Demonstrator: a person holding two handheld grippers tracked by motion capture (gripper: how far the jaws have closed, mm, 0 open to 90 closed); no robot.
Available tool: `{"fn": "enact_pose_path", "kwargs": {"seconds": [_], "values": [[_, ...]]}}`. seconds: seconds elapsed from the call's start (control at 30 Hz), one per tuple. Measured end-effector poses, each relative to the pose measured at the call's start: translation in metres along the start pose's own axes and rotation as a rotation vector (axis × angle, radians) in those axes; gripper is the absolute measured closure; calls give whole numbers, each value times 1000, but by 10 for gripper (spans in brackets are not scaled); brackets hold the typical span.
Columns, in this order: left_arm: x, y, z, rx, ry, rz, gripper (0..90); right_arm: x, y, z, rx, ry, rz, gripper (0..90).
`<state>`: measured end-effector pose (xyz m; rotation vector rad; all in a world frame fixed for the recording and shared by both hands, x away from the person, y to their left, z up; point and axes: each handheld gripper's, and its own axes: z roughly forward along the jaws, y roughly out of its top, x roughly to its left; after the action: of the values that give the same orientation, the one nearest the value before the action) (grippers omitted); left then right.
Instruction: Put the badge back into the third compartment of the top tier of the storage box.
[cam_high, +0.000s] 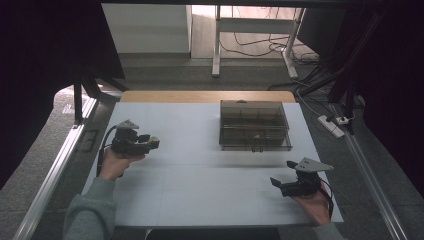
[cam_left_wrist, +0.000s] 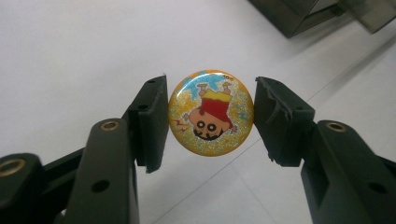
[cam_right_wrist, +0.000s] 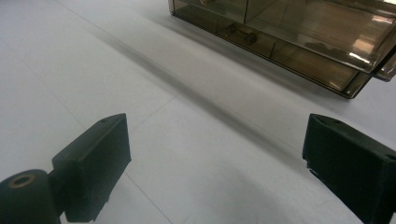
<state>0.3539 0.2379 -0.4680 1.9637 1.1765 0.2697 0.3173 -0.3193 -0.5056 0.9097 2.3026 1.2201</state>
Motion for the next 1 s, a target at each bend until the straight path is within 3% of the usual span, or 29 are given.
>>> {"fn": "enact_pose_path", "kwargs": {"seconds": [0.57, 1.0], "values": [[-12, 7, -8, -94, -76, -5, 470, 0, 0, 1, 5, -7, 2, 75], [-21, 14, -8, -123, -92, 14, 470, 0, 0, 2, 7, -2, 3, 75]]}}
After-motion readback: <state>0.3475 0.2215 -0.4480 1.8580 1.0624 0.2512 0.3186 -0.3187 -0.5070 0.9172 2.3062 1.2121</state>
